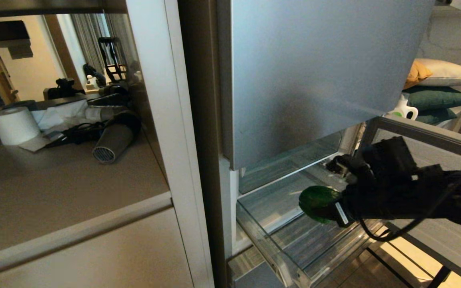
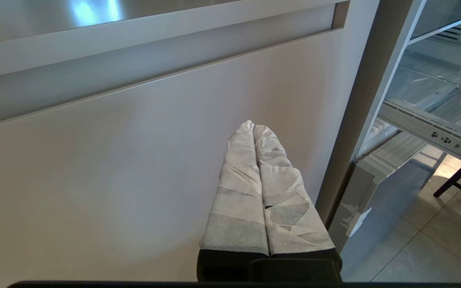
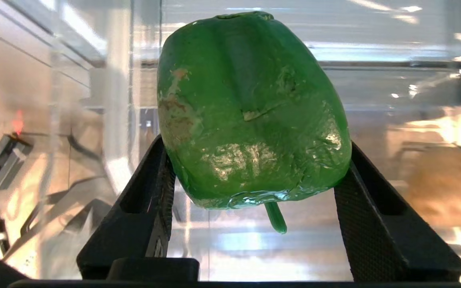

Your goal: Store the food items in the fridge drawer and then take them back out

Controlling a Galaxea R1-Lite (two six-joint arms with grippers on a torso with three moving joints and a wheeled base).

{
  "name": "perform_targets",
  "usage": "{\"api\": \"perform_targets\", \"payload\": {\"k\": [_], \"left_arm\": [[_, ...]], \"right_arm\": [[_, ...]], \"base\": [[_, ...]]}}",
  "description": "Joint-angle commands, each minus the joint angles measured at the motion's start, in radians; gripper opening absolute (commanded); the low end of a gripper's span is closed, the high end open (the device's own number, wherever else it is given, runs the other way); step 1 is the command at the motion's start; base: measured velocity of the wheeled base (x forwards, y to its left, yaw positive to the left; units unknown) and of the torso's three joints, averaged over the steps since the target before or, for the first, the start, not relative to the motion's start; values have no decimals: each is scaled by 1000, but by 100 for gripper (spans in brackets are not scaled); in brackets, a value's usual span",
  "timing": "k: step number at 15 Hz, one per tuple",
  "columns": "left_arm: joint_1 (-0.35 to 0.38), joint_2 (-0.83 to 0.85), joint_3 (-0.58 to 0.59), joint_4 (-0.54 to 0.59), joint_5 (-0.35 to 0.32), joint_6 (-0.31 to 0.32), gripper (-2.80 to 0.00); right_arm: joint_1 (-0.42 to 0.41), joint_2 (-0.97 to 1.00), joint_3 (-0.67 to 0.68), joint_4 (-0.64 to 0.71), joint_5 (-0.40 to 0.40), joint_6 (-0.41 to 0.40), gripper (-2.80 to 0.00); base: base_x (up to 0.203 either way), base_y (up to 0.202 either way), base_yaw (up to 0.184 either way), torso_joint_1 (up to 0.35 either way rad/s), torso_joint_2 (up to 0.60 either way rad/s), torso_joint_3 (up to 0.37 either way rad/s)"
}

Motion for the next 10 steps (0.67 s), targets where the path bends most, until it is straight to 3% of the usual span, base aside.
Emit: {"api": "perform_targets", "payload": {"k": [1, 5, 10], "left_arm": [[0, 2, 11, 0, 0, 0, -280], [0, 2, 11, 0, 0, 0, -280], [0, 2, 11, 0, 0, 0, -280]], "right_arm": [[0, -138, 60, -1, 1, -1, -280], [1, -374, 221, 0, 8, 5, -280], [2, -683, 364, 4, 7, 93, -280]], "base": [[0, 0, 0, 0, 0, 0], [0, 0, 0, 0, 0, 0], [0, 0, 0, 0, 0, 0]]}}
